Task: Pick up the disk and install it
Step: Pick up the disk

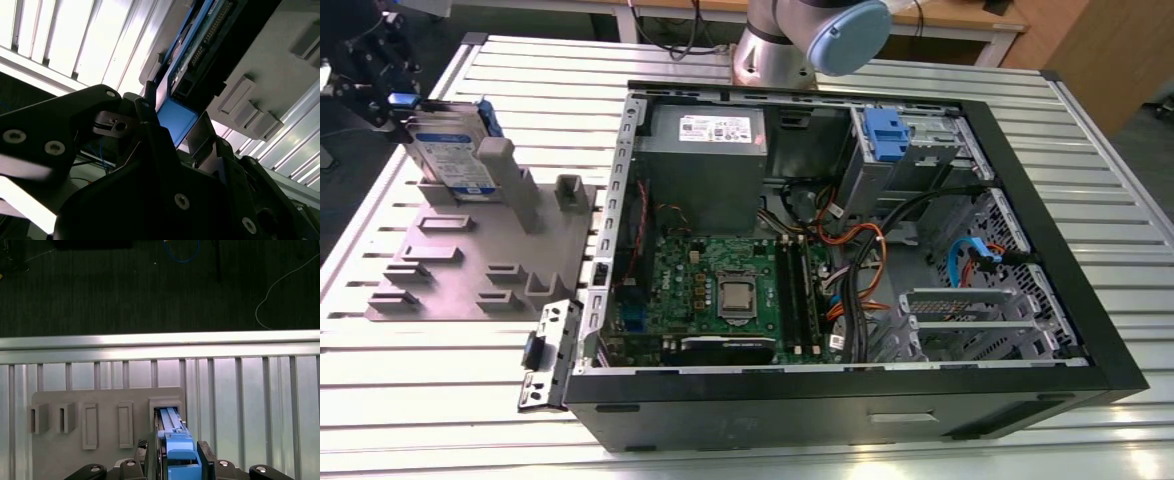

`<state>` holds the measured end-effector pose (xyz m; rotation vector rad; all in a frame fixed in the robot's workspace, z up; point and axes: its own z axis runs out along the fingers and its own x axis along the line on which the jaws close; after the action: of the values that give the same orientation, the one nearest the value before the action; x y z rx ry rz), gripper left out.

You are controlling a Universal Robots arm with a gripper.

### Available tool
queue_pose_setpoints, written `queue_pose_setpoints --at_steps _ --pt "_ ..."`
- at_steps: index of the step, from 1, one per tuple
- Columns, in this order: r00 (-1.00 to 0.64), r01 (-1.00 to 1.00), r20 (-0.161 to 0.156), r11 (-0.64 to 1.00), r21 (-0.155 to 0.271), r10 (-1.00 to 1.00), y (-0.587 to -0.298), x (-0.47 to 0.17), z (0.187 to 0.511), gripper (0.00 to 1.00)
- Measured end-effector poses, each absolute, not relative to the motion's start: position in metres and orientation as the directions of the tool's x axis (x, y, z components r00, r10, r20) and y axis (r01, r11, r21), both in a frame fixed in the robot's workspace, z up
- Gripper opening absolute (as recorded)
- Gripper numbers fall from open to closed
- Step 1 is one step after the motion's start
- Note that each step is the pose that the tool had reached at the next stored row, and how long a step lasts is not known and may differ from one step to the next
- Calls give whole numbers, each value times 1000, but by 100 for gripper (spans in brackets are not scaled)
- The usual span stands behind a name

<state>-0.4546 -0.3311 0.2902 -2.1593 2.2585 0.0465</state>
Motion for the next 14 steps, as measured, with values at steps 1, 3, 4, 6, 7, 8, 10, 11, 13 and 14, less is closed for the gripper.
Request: queue_pose_setpoints --at_steps 1,3,4,6,7,8,10,11,13,14 --pt "-45 -999 -33 45 10 -998 -331 -455 290 51" --pt "-45 -999 -34 45 11 -998 -330 -454 290 51" --pt "-45 -999 -34 45 11 -998 -330 -454 290 51" --pt "-46 -999 -34 46 11 -998 -330 -454 290 51" --pt "-47 -999 -34 47 11 -998 -330 -454 290 51" --pt "-48 -999 -34 48 11 -998 -330 -454 290 51" --pt "-48 -999 -34 48 11 -998 -330 -454 290 51" --pt "-48 -999 -34 48 11 -998 -330 -454 290 51" --pt "-48 -999 -34 48 11 -998 -330 -454 290 51" --pt "-48 -999 -34 48 11 -998 -330 -454 290 51"
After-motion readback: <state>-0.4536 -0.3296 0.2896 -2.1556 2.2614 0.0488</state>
